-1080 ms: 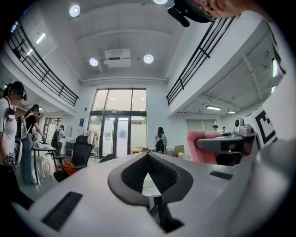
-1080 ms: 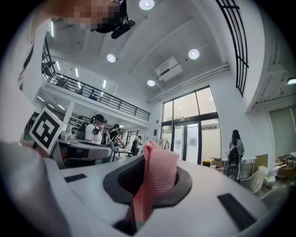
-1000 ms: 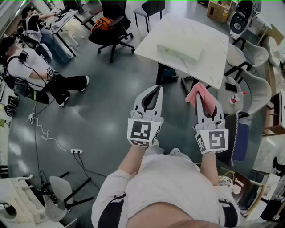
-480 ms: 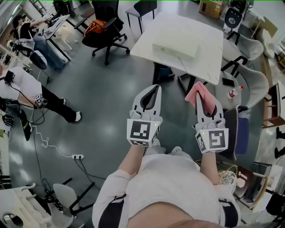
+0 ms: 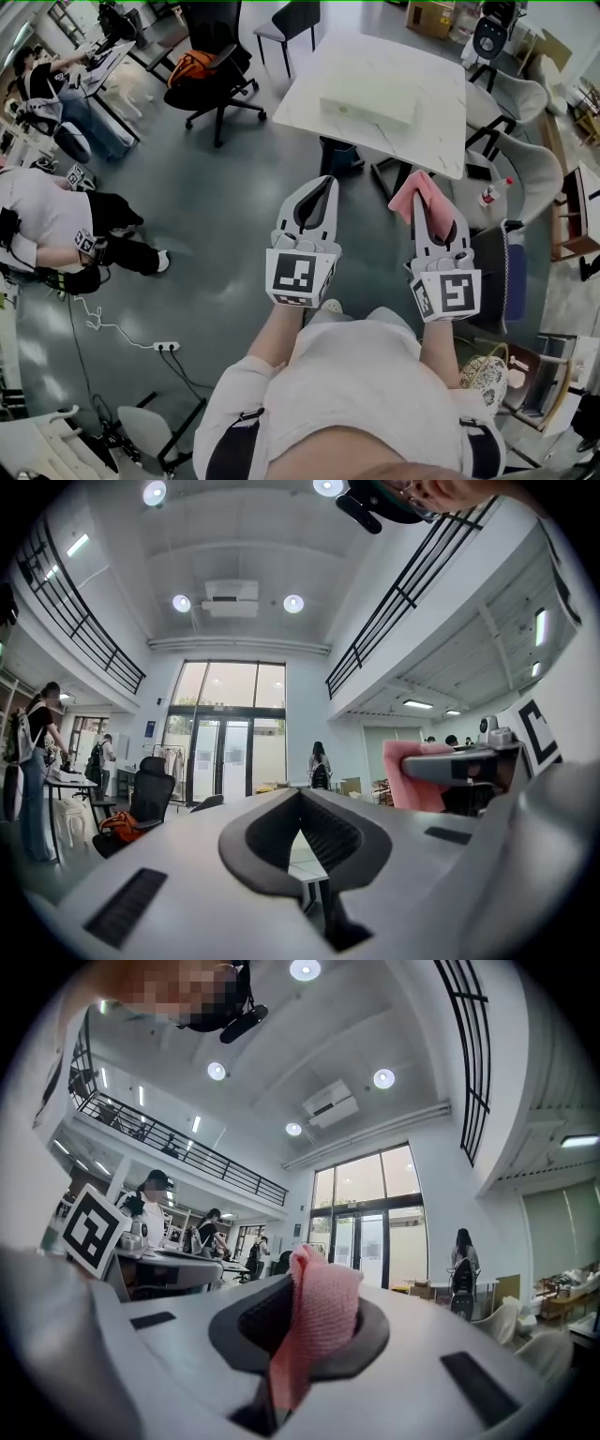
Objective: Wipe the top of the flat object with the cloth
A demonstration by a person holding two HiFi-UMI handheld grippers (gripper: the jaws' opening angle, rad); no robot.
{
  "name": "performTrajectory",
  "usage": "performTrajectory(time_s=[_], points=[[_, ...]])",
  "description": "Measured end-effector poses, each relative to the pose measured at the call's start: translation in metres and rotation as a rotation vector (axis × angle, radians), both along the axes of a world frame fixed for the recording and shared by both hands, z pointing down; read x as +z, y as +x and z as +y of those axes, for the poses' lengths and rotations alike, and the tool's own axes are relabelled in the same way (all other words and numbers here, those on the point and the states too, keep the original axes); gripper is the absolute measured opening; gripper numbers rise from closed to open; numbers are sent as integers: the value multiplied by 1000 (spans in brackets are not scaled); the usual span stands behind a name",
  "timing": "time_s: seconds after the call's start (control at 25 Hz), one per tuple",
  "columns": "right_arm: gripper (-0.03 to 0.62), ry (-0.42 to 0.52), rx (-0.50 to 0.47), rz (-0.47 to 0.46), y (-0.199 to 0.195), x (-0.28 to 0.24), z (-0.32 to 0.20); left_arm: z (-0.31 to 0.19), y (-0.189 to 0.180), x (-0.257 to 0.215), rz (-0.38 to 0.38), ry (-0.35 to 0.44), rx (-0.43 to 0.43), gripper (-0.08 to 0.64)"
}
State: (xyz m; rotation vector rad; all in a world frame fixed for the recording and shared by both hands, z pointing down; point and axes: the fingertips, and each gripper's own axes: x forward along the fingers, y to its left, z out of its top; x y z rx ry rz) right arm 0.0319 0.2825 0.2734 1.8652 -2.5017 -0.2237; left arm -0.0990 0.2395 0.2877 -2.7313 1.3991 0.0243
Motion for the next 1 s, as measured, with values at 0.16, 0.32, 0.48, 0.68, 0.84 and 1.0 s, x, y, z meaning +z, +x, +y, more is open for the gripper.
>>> performTrajectory(time_s=[0.16,0.32,0.48,0.68,0.84,1.0], points=[[37,-3,7,-4,-6,1,-6,-11,-2,2,6,-8,17,15],[37,-16,26,-18,6,4,-20,-26,7,4,4,-18,30,15],[37,-21,22,-41,19,7,-45,-49,16,10,0,-27,21,15],[37,-20,-15,-45,34,6,-86,-86,30,7,-2,-22,-10,15],[37,-6,-56,-36,52,-1,-126,-120,50,0,4,-13,-42,15],[37,8,-102,-34,74,-9,-165,-151,71,-5,4,-2,-88,14]])
